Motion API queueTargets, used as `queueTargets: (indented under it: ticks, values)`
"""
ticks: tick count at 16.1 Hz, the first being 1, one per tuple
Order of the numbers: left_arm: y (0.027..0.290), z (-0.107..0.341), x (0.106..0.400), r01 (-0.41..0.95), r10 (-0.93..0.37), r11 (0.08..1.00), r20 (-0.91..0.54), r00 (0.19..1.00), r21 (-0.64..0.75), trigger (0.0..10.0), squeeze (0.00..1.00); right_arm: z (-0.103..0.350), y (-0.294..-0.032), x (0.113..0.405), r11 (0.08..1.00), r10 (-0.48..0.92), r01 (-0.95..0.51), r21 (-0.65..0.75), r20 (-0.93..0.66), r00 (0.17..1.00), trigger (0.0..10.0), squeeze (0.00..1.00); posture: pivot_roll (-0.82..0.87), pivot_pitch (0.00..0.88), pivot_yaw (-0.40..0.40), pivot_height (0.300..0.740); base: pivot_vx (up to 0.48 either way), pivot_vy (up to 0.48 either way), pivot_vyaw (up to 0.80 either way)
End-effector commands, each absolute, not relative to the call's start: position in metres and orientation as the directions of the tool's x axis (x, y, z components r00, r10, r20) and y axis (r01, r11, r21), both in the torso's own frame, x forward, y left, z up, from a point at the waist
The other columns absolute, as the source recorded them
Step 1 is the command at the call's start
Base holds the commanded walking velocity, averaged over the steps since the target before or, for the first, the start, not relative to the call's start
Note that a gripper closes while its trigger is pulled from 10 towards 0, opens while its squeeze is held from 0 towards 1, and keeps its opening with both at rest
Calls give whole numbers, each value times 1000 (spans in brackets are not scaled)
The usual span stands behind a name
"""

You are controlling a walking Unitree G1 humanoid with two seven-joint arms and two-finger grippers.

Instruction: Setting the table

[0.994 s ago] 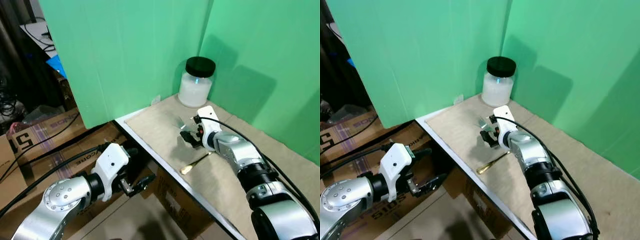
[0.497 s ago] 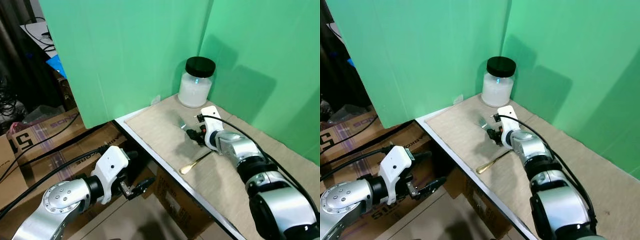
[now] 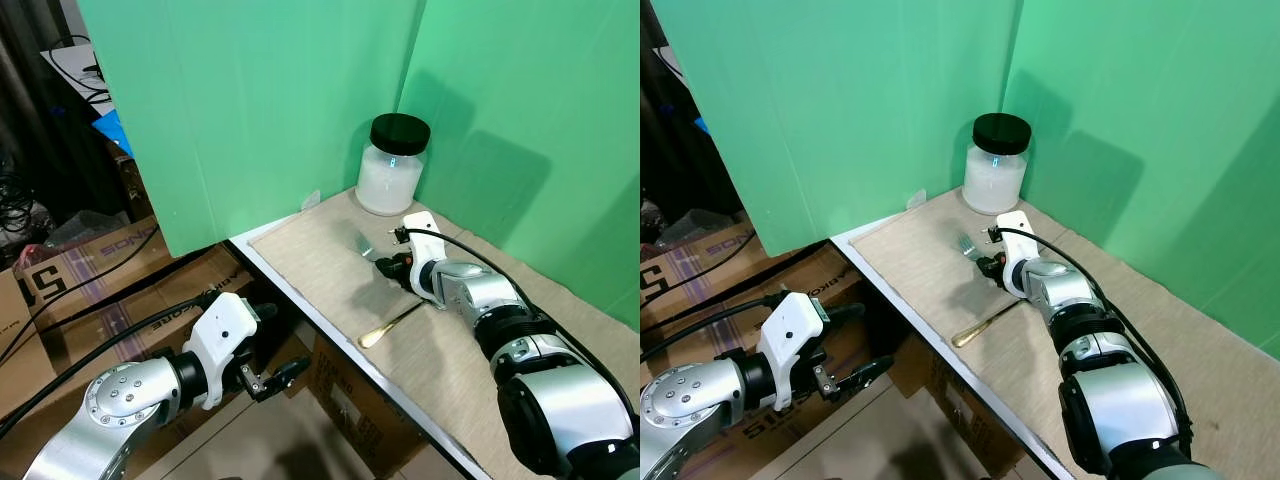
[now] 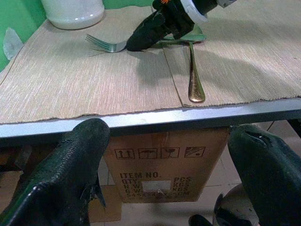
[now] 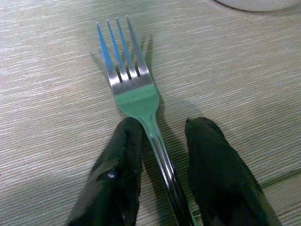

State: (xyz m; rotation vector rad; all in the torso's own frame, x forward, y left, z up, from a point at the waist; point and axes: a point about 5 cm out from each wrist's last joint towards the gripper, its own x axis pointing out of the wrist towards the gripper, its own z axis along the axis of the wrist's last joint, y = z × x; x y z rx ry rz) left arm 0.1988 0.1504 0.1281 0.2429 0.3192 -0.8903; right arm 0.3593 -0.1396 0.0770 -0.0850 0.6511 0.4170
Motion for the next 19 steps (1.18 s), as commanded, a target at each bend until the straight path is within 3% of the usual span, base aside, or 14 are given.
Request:
queueTargets:
  ticks: [1, 11, 16, 19]
  values:
    - [148, 132, 199, 802, -731, 591, -359, 580, 93, 10000, 0, 77, -143, 360, 920, 340, -387, 59, -610, 716, 0, 0, 101, 0, -65, 740, 0, 0, 0]
    - [149, 135, 205, 790, -724, 603, -341, 599, 110, 10000, 0, 91, -143, 367, 914, 368, -397, 78, -567, 737, 0, 0, 99, 0, -64, 740, 0, 0, 0]
    - [150, 144, 224, 747, -693, 643, -285, 662, 171, 10000, 0, 150, -168, 380, 919, 379, -390, 47, -372, 848, 0, 0, 80, 0, -42, 740, 0, 0, 0]
    - [145, 149, 233, 720, -679, 666, -240, 694, 197, 10000, 0, 174, -181, 365, 921, 384, -387, 38, -251, 889, 0, 0, 76, 0, -35, 740, 0, 0, 0]
